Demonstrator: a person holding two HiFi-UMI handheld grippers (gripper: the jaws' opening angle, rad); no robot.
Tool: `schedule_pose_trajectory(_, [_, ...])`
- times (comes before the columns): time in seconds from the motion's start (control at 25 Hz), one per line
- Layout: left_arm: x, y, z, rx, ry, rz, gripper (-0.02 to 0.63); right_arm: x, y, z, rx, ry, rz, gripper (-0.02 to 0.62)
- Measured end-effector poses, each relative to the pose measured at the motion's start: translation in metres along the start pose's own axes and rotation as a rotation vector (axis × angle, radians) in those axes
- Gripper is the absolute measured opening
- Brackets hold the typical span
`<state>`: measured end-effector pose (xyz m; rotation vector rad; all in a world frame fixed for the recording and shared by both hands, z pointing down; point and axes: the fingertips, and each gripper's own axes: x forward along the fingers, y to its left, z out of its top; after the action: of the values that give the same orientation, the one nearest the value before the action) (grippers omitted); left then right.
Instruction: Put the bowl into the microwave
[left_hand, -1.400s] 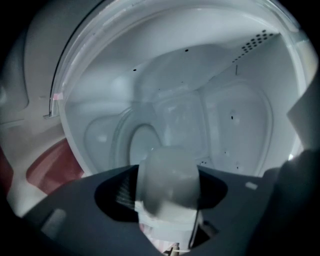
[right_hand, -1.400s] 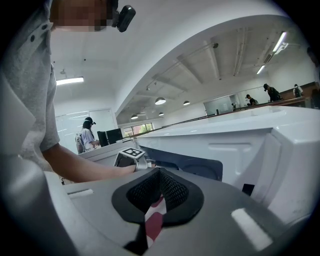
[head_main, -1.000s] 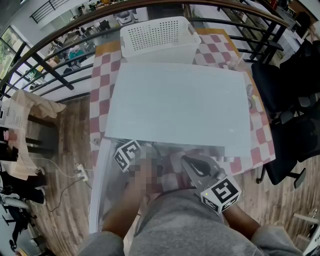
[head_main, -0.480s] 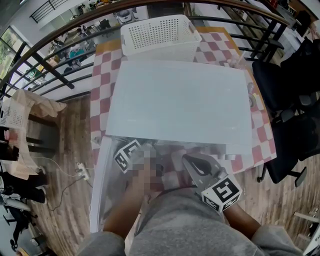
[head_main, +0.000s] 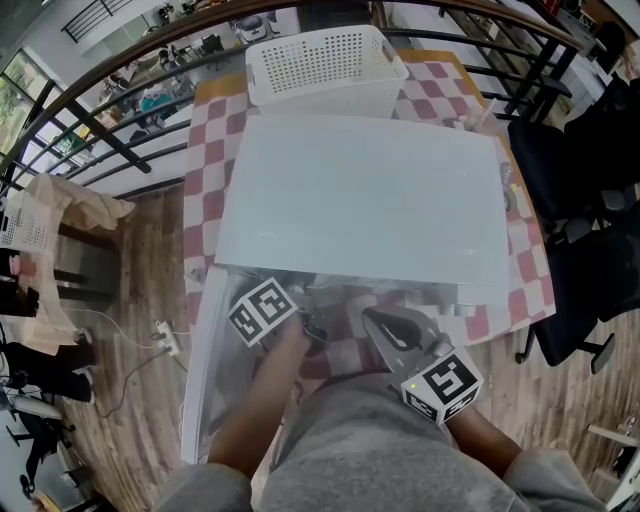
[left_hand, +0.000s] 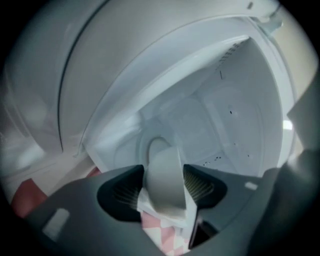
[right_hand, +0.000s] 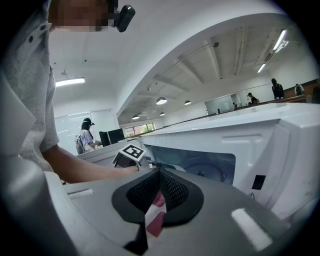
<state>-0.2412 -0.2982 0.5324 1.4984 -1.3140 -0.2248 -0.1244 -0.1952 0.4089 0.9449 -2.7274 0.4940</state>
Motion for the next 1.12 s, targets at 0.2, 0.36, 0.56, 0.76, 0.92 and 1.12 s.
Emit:
schedule_pose_trajectory(0.2, [-0.006, 0.011, -0.003, -0.003, 0.003, 0.045, 0.193, -0.001, 0.001, -0.004, 0.003, 0.003, -0.002, -0.002])
schedule_pose_trajectory(0.36, [-0.004, 0.007, -0.007, -0.002, 0.015, 0.047, 0.189, -0.002, 0.002, -0.003, 0.004, 0.004, -0.005, -0.002])
schedule_pose_trajectory(0.56, [0.005, -0.001, -0.010, -0.028, 0.027, 0.031, 0.186, -0.002, 0.001, -0.005, 0.004, -0.007, -0.008, -0.002])
schedule_pose_trajectory(0.76, [0.015, -0.008, -0.009, -0.014, 0.023, 0.035, 0.181, -0.004, -0.002, -0.004, 0.009, -0.002, -0.018, -0.002])
schedule_pose_trajectory(0.92, [0.017, -0.008, -0.009, 0.021, 0.025, 0.070, 0.184, -0.006, -0.002, -0.003, 0.009, -0.005, -0.024, -0.002])
schedule_pose_trajectory(1.12, [0.018, -0.005, -0.009, 0.076, 0.036, 0.103, 0.184, -0.006, -0.003, -0.004, 0.009, -0.005, -0.027, -0.002])
